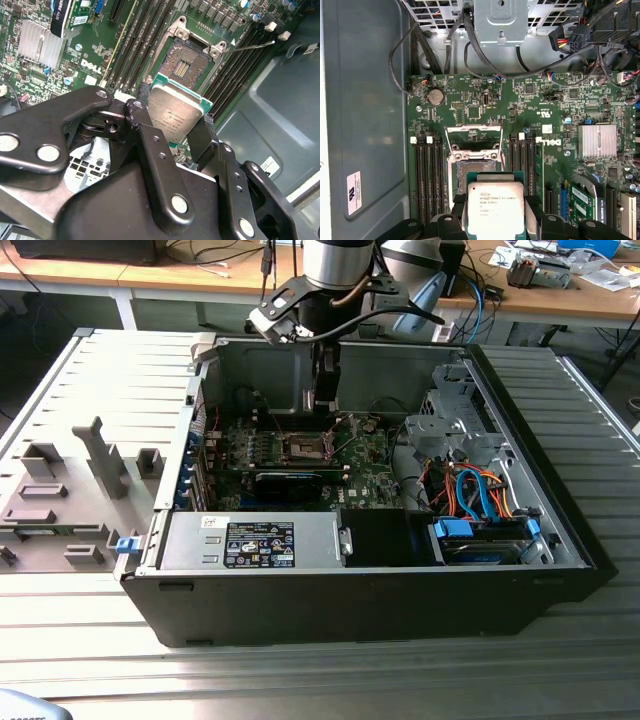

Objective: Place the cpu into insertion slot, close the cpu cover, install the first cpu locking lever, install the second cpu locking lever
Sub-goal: 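Place the cpu into insertion slot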

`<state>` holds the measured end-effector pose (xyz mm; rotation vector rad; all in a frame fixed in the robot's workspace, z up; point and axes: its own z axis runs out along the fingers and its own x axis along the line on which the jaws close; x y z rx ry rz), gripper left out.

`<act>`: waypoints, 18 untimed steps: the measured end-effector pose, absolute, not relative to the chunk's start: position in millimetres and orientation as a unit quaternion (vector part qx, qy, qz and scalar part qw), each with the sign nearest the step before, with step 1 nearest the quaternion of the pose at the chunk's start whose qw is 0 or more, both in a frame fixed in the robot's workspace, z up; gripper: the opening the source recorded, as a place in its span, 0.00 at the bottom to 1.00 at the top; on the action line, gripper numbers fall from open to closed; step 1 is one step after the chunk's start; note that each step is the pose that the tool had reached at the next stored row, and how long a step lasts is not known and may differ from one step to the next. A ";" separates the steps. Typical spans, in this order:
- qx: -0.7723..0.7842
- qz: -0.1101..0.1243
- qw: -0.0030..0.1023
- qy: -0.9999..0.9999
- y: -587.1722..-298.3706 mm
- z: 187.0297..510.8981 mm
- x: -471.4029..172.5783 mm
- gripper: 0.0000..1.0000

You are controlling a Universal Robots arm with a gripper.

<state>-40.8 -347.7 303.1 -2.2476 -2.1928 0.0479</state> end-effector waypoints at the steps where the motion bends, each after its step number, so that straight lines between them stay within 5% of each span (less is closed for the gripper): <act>1: -0.716 0.015 0.001 -0.698 -347.7 303.1 -40.8 0.55; 18: -0.729 0.015 0.001 -0.685 -347.7 302.8 -40.8 0.55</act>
